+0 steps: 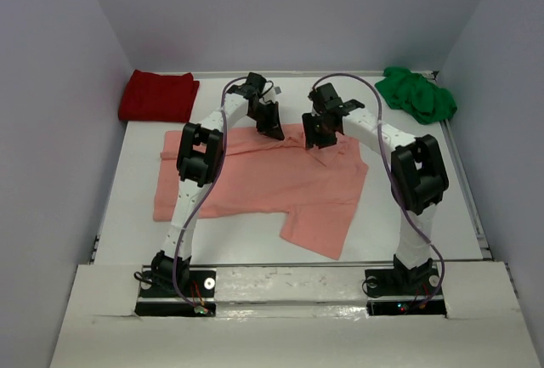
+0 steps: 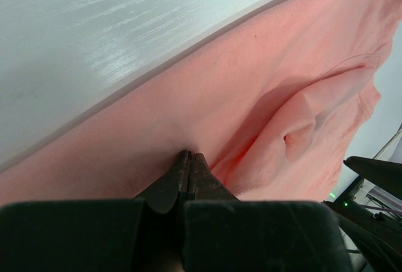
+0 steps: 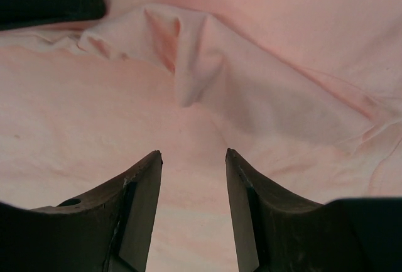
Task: Fold and stack the t-shirts
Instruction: Fold the flattened tshirt in 1/3 of the way
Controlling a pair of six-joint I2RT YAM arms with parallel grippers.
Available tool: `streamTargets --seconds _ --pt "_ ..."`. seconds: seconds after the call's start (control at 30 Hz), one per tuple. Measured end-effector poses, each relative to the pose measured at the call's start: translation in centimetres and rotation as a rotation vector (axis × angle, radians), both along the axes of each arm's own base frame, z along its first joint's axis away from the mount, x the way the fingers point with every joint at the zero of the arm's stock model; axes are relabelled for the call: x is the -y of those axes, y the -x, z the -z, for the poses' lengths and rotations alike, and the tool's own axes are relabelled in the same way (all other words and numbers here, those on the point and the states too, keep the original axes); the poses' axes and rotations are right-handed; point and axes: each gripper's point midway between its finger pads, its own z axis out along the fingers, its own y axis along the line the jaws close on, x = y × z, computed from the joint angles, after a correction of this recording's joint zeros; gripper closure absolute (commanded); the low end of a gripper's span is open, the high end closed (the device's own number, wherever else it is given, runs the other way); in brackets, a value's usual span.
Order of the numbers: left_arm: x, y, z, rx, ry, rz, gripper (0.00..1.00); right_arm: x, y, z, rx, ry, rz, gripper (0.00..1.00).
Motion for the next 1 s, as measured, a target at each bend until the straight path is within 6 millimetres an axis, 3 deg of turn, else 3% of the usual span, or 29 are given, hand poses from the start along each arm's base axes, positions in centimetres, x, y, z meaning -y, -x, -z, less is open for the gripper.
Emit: streamTargets --seconds 0.43,0.73,0.93,1.0 --pt "0.0 0.0 0.0 -0.001 -0.001 -0.001 0.97 -0.7 0.9 2.3 -0.072 -0.031 -0.005 0.49" --pt "0.0 0.0 0.0 -0.001 -0.001 -0.001 0.97 -1.2 0.1 4.4 -0.100 -0.021 -0.007 0.48" --pt "-0.1 0.0 0.0 -0.002 -0.001 -0.001 0.97 -2.0 -1.5 3.6 -0.063 -0.039 -0.009 0.48" --pt "-0.1 0.0 0.0 -0.001 -0.001 -0.001 0.97 -2.3 -2.1 3.2 -0.046 -0.045 -0.011 0.53"
